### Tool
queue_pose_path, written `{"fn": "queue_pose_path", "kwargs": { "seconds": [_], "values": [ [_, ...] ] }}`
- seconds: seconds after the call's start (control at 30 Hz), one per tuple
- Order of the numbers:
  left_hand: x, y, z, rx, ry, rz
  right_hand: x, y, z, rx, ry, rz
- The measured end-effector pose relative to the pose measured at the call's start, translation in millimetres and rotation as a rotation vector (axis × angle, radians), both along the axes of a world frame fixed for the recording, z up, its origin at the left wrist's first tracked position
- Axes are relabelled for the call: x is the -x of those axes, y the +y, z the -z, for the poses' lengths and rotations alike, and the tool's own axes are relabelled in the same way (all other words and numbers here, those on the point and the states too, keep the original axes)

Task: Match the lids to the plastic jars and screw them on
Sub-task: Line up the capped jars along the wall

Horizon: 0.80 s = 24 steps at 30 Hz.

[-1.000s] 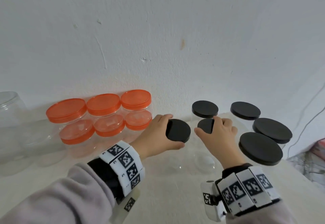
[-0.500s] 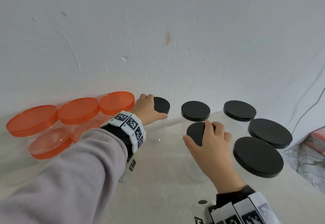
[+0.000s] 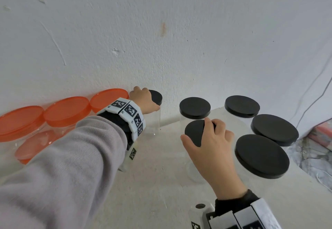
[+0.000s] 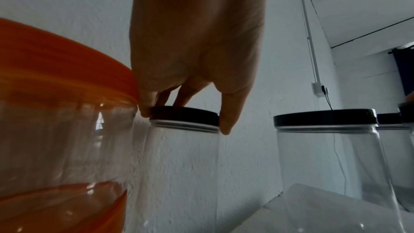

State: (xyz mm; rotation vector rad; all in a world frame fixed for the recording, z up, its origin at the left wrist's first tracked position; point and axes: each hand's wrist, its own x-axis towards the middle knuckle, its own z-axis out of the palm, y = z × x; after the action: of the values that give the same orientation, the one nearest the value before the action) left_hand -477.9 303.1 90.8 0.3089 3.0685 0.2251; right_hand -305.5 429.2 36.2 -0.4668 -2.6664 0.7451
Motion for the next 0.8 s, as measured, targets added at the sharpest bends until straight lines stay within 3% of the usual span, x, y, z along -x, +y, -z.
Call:
{"fn": "queue_pose_path", "kwargs": {
  "seconds": [0.2,0.3,0.37,0.47,0.6,0.8],
  "values": [
    [-0.6,5.5,-3.7,0.088,0.036,0.039,-0.6,-0.2,1.1,0.002,0.007,0.003],
    [-5.1,19.1,-9.0,-0.104,0.111,0.230,0.2,-1.0,2.0,0.005,0.012,0.006],
    [-13.2,36.1,-15.5,-0.215,-0.034,0.435,0.6,-1.6,2.5,0.001,0.014,0.014],
    [-21.6,61.8,-16.9,-0.154,-0.205,0.575,0.5,-2.0,3.3,-0.003,0.035,0.022],
    [-19.2,80.4,-10.6,-0.050,-0.161,0.572,0.3,-1.9,4.0,-0.002,0.051,0.009],
    [-0.5,76.6,-17.4,-0.041,-0.101,0.473,0.2,-1.1,4.6,-0.016,0.040,0.006]
  ]
}}
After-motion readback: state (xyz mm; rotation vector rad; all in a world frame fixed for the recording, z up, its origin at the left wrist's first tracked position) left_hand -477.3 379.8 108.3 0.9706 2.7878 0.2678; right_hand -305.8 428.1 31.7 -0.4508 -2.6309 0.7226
